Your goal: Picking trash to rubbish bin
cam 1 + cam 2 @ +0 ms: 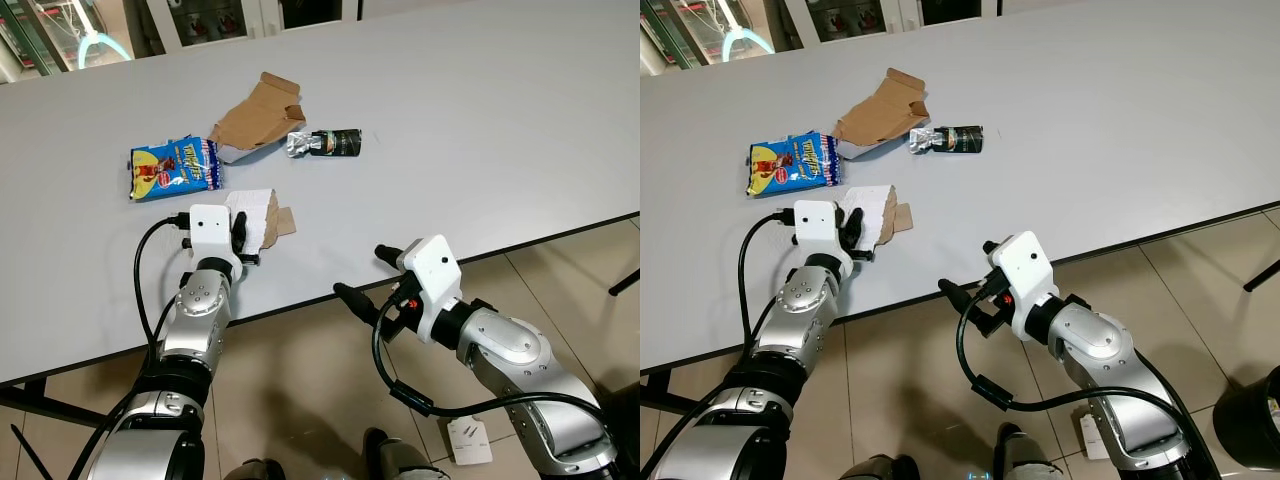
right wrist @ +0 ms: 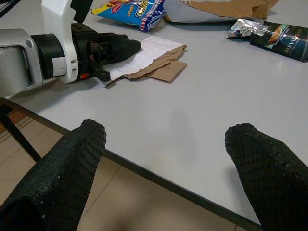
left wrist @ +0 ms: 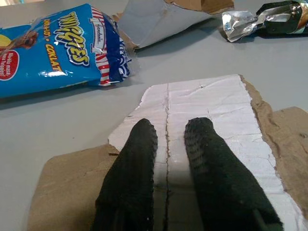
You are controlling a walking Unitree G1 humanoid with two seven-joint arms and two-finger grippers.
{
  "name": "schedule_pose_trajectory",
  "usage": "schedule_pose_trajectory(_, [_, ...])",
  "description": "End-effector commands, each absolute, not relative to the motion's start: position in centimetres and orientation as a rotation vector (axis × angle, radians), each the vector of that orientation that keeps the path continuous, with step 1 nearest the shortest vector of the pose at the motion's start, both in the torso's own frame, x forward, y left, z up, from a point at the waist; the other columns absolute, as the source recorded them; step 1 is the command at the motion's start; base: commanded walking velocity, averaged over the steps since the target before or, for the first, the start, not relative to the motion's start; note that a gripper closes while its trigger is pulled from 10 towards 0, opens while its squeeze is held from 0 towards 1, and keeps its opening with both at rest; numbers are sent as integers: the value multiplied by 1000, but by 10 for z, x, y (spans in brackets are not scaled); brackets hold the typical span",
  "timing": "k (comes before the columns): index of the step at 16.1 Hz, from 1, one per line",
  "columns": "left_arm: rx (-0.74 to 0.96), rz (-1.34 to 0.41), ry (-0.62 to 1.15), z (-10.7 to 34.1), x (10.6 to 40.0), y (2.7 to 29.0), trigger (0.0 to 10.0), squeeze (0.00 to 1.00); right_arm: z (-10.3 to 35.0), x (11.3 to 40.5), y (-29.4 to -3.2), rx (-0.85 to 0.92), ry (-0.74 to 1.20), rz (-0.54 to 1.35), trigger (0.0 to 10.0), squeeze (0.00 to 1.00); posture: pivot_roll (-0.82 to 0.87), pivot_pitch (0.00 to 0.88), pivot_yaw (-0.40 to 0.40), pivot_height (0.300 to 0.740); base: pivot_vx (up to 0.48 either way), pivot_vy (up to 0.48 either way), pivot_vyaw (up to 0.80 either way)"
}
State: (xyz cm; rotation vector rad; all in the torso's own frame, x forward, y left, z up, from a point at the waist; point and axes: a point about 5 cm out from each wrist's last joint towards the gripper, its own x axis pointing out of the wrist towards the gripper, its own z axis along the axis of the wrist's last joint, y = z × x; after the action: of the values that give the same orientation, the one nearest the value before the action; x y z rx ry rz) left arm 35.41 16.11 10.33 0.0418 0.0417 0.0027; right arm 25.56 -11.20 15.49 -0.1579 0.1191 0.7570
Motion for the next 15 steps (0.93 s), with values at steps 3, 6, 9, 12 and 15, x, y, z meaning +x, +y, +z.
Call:
schedule_pose_trajectory(3, [54,76,123,78,338,170,0,0,156,253,-113,-162,113,755,10000,0,-238,210,59,740,0,0,0])
schedule_pose_trajectory(6, [123,156,-78,111,335,177,0,0,156,254,-113,-163,113,755,10000,0,-229,209,55,740,0,0,0])
schedule_pose_trajectory(9, [146,191,-147,122,332,178,0,0,156,256,-112,-163,111,757,10000,0,-225,208,54,740,0,0,0])
schedule_pose_trajectory(12, [169,215,-250,151,325,177,0,0,156,257,-112,-165,108,756,10000,0,-226,205,54,740,0,0,0])
schedule_pose_trajectory(15, [193,203,-323,172,322,172,0,0,155,258,-113,-168,109,750,10000,0,-224,203,55,740,0,0,0])
